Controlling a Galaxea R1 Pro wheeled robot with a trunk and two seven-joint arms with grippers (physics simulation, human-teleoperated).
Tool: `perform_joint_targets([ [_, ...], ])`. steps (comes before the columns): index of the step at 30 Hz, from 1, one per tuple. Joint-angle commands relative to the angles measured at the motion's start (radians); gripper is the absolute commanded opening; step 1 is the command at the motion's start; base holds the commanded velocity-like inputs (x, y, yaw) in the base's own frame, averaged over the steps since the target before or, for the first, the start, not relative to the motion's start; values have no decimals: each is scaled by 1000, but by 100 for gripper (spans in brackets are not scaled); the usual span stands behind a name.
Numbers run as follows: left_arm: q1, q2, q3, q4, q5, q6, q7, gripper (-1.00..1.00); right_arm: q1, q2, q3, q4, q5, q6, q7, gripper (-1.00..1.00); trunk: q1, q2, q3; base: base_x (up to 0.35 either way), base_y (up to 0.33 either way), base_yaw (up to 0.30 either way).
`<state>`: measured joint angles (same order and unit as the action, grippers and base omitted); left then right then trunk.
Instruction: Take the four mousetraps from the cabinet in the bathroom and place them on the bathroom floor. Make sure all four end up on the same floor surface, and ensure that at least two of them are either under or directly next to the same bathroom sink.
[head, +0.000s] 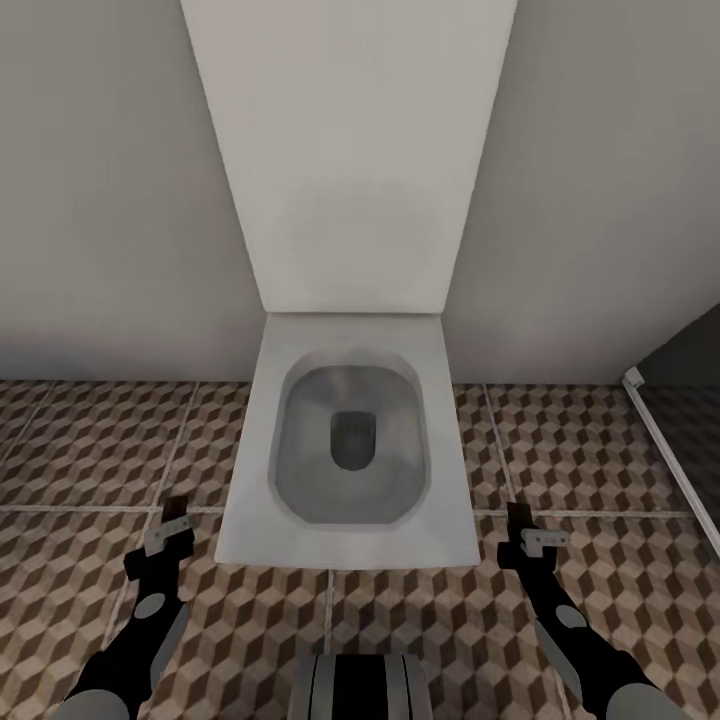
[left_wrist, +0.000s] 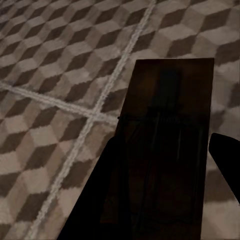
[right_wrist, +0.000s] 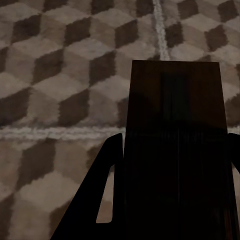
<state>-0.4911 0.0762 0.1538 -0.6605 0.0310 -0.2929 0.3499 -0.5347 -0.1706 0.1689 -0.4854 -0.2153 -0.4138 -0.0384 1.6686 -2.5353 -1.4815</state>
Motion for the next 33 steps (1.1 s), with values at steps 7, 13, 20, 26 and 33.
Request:
perform_joint_targets([
  [7, 0, -3, -12, -9, 2, -8, 12, -100, -1, -1, 8, 1, -12, -5, -1, -100, 0, 0, -1, 0, 0, 0],
  [13, 0, -10, -10, -10, 1, -37, -32, -100, -1, -1, 9, 1, -12, -5, -1, -100, 0, 0, -1, 0, 0, 0],
  [20, 0, -15, -36, -11, 0, -63, -39, -100, -1, -1, 9, 1, -12, -5, -1, -100, 0, 0, -1, 0, 0, 0],
  [26, 0, -4, -54, -11, 0, -66, -40, -100, 0, -1, 9, 2, -12, -5, -1, -100, 0, 0, -1, 0, 0, 0],
  [33, 0, 1, -56, -10, -1, -66, -40, -100, -1, -1, 9, 1, -12, -5, -1, -100, 0, 0, -1, 0, 0, 0],
])
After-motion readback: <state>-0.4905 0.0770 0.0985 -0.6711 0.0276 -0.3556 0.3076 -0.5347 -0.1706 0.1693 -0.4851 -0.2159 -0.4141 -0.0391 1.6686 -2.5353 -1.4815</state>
